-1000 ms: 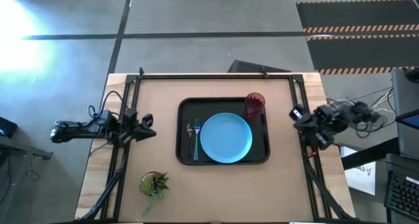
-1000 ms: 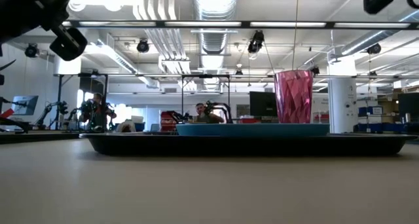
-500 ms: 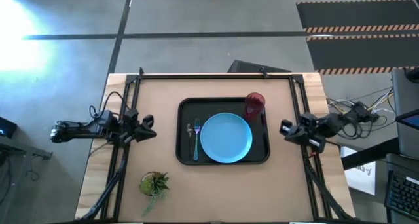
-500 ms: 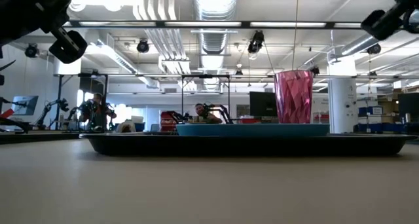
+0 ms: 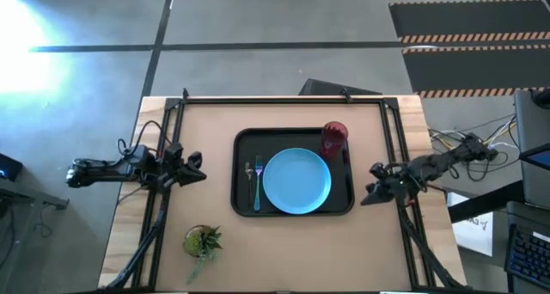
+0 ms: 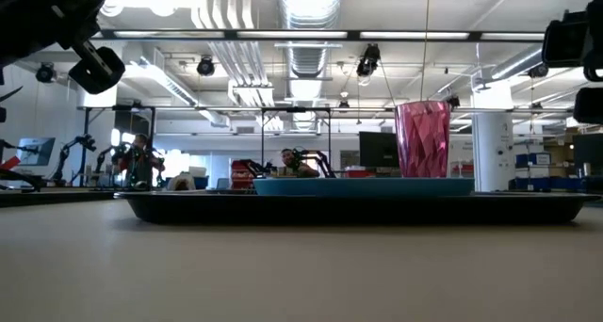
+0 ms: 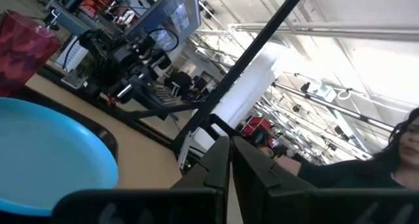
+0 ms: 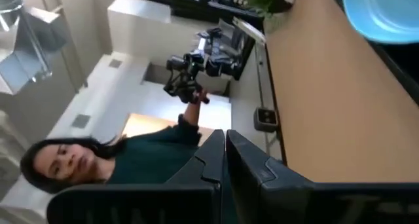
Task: Pick and place plate/cup/fork/spoon on tray
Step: Return to Home Position
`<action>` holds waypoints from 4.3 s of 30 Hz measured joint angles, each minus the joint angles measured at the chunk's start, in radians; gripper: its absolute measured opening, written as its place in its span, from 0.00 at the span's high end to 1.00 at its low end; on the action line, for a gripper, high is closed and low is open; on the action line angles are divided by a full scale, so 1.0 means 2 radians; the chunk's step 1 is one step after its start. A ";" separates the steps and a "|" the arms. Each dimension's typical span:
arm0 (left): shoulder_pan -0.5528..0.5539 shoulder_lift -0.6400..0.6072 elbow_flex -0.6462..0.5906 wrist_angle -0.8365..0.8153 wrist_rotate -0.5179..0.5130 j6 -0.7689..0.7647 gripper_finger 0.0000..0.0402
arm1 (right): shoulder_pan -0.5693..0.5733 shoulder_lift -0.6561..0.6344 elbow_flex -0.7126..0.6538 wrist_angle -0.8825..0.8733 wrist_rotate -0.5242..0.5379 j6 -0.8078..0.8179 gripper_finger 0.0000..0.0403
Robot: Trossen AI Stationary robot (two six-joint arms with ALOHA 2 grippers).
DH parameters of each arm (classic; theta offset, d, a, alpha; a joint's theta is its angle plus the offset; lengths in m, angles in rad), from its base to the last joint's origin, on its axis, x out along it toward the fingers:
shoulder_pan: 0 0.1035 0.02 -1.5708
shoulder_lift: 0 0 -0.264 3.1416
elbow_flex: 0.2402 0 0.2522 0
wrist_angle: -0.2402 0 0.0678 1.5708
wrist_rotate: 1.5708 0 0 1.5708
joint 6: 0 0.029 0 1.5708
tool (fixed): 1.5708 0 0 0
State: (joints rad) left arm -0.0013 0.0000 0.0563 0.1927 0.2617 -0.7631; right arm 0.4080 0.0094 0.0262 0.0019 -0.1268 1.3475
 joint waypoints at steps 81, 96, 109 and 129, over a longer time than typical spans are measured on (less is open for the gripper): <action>-0.001 0.084 -0.005 0.004 -0.072 0.406 1.00 | 0.000 0.018 -0.007 0.130 -0.031 -0.443 0.98; 0.000 0.084 -0.008 0.004 -0.072 0.413 1.00 | 0.000 0.041 -0.001 -0.012 0.055 -0.513 0.98; 0.000 0.084 -0.008 0.005 -0.073 0.411 1.00 | 0.000 0.107 -0.002 -0.003 0.047 -0.610 0.98; 0.000 0.085 -0.008 0.004 -0.073 0.416 1.00 | -0.001 0.063 0.000 0.003 0.193 -0.881 0.98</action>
State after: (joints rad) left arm -0.0021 0.1692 0.0395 0.1997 0.1162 0.0689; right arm 0.4068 0.1350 0.0261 0.0086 0.2598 -0.4148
